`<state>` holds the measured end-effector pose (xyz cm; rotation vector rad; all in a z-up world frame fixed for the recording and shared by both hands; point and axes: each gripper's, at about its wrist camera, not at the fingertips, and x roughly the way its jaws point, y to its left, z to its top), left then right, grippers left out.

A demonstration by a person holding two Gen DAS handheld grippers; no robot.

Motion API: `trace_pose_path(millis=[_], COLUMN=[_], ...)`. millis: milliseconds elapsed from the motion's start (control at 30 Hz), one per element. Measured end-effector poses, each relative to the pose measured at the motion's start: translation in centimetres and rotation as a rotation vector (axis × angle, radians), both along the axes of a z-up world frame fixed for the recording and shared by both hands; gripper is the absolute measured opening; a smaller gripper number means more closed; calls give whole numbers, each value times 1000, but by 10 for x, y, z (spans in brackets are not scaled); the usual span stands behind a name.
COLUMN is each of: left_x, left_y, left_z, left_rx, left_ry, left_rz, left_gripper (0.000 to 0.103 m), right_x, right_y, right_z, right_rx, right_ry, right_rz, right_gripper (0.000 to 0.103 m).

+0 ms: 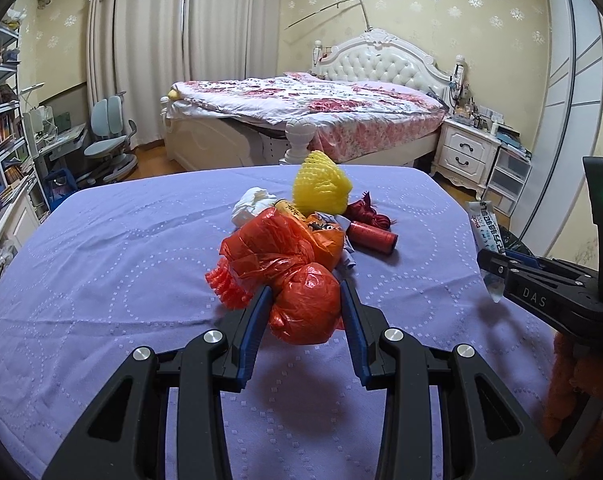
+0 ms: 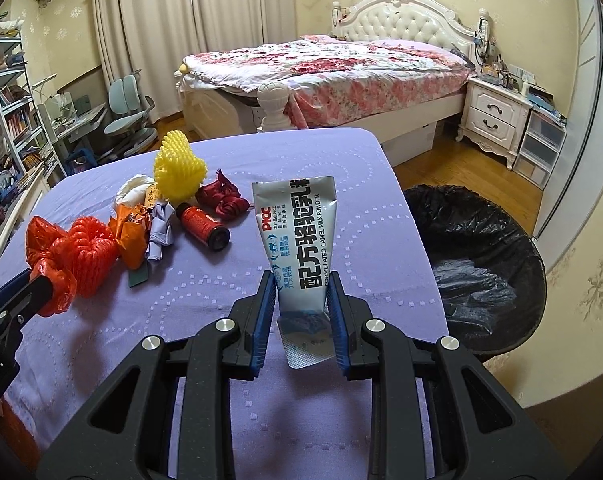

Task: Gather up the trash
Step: 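Carry the red bag and white packet with both tools over the black bin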

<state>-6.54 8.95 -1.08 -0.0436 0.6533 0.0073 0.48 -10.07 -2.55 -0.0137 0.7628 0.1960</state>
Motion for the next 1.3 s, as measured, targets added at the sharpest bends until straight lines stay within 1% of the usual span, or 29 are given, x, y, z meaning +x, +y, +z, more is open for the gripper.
trace_pose_path(millis=[300,567,733,900,1000,1100,1300], left_x=[-6,9,31,54,72,89,117], left_y=[-15,-45,-72,-102,-120,-144,-184], left_z=[4,7,9,9,7,3,-3], left_rx=[8,9,12,24,19,5,22], left_ry=[-21,-39,-48,-61,-54,-48,-49], left_rz=[-32,-95,-156,-216,-250,-285,-342], left_gripper=[38,38,38,38,38,38,38], right_x=[-11,-14,-5,10,19,29,46], right_y=[-8,-28,-47,-72,-85,-102,-134], right_z=[5,17,21,18,17,13,-1], right_rx=[4,5,4,-4,-3,-2,2], right_ry=[-21,-52,-68,-72,-71,-70,-51], right_rz=[-9,-51,-93,-143,-171,-203,-258], right_gripper=[26,26,26,26,26,26,26])
